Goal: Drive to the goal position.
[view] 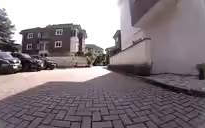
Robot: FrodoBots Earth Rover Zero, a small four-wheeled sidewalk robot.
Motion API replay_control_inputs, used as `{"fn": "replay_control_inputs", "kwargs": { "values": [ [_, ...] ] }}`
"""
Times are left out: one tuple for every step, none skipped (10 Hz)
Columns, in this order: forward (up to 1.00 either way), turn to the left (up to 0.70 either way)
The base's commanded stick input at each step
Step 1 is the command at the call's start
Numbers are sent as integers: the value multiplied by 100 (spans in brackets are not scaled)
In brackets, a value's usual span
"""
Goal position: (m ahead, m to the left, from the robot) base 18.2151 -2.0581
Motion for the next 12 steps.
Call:
{"fn": "replay_control_inputs", "kwargs": {
  "values": [
    [69, 3],
    [69, 3],
    [69, 3],
    [69, 3],
    [69, 3],
    [69, 3],
    [69, 3],
    [69, 3],
    [69, 3],
    [69, 3],
    [69, 3],
    [69, 3]
  ]
}}
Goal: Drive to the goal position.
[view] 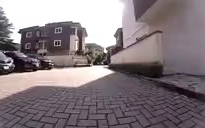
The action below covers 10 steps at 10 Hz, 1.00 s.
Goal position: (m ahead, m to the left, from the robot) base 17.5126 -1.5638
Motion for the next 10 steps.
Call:
{"fn": "replay_control_inputs", "kwargs": {
  "values": [
    [69, 3],
    [69, 3],
    [69, 3],
    [69, 3],
    [69, 3],
    [69, 3],
    [69, 3],
    [69, 3],
    [69, 3],
    [69, 3]
  ]
}}
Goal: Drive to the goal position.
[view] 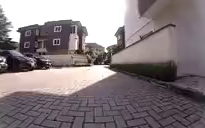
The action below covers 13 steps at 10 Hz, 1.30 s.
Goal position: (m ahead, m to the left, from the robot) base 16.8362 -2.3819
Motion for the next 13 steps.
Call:
{"fn": "replay_control_inputs", "kwargs": {
  "values": [
    [69, 3],
    [69, 3],
    [69, 3],
    [69, 3],
    [69, 3],
    [69, 3],
    [69, 3],
    [69, 3],
    [69, 3],
    [69, 3],
    [69, 3],
    [69, 3],
    [69, 3]
  ]
}}
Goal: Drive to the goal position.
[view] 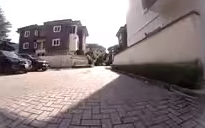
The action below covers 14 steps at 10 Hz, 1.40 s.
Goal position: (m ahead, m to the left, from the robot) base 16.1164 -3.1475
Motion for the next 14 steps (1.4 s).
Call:
{"fn": "replay_control_inputs", "kwargs": {
  "values": [
    [69, 3],
    [69, 3],
    [69, 3],
    [69, 3],
    [69, 3],
    [69, 3],
    [69, 3],
    [69, 3],
    [69, 3],
    [69, 3],
    [69, 3],
    [69, 3],
    [69, 3],
    [69, 3]
  ]
}}
